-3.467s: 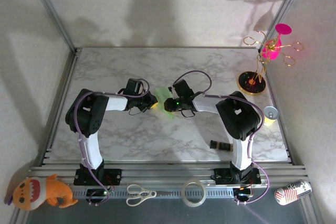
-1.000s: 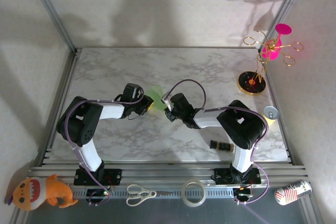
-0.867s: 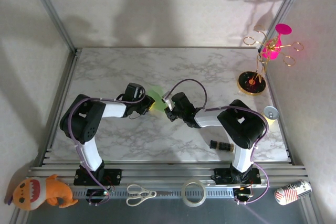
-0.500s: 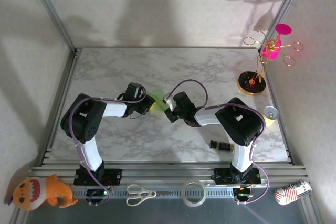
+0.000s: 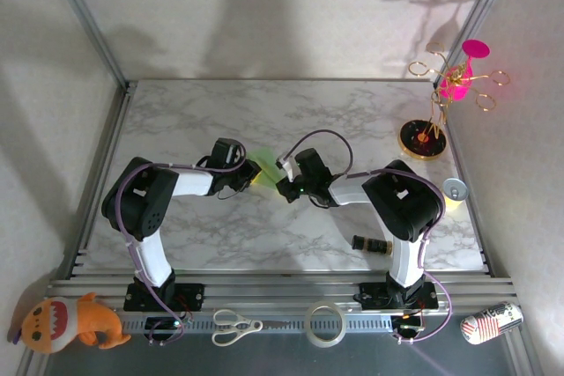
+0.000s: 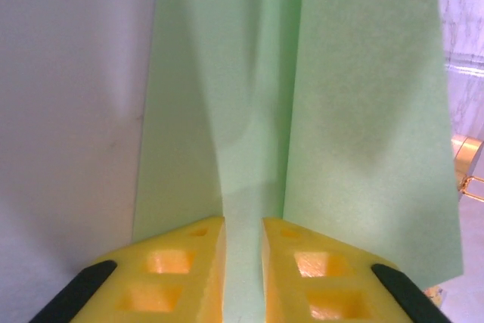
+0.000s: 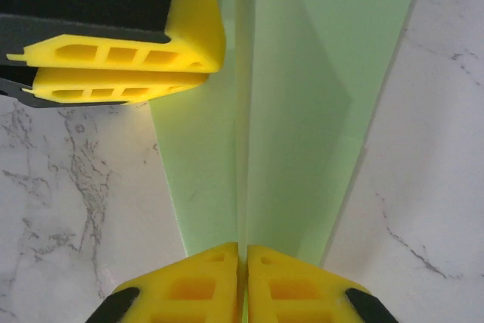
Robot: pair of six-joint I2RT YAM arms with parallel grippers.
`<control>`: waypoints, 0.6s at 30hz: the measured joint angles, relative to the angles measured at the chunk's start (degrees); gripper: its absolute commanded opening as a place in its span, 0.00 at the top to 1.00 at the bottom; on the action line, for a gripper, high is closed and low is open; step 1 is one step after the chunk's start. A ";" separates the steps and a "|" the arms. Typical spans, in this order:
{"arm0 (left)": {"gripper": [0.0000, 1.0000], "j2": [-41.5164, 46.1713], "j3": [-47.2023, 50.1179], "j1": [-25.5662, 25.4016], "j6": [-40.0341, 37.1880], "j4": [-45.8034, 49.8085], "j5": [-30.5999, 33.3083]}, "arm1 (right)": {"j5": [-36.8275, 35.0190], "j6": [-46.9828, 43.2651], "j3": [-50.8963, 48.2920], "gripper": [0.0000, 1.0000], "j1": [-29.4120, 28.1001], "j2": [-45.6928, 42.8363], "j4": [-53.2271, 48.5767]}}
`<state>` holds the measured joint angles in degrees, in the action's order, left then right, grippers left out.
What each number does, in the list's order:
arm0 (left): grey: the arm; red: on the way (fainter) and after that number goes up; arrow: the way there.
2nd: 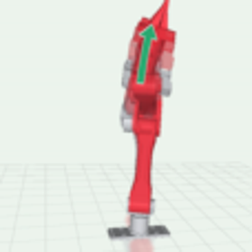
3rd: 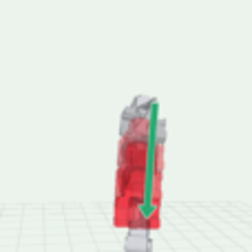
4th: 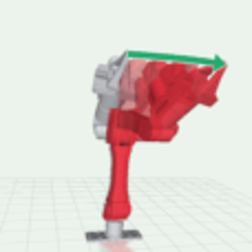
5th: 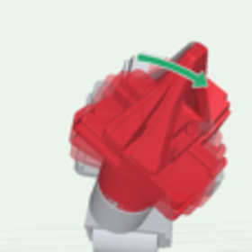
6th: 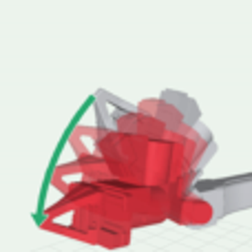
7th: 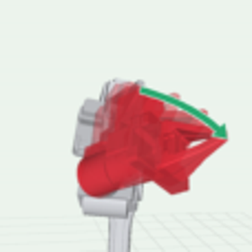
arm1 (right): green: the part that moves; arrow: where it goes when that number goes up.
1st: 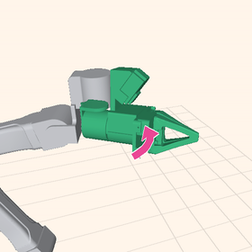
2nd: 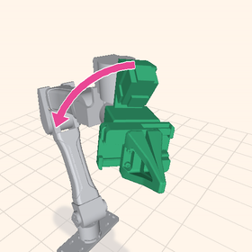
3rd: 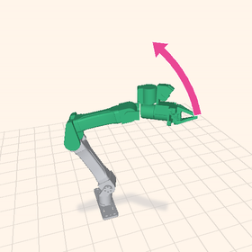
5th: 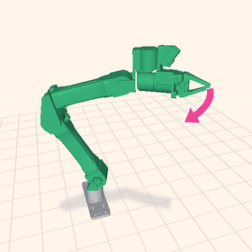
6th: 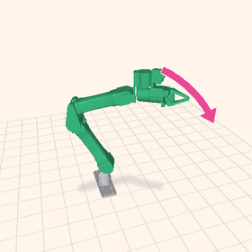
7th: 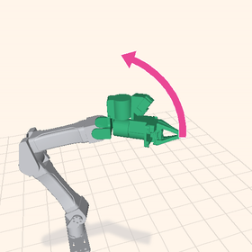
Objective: Fold a paper plane with a square sheet of paper (pick it up from the middle)
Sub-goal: Fourth fold the wing at the center of the table.
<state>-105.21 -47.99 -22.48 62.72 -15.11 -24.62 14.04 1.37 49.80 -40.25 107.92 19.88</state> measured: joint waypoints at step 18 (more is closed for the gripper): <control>0.84 -0.70 -1.86 -0.11 -2.56 3.15 0.48 | -4.76 -4.87 0.09 0.65 -0.63 -1.97 -1.20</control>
<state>-105.91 -49.84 -22.59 60.16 -11.97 -24.14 9.28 -3.51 49.89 -40.88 105.95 18.68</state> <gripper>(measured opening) 0.165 0.340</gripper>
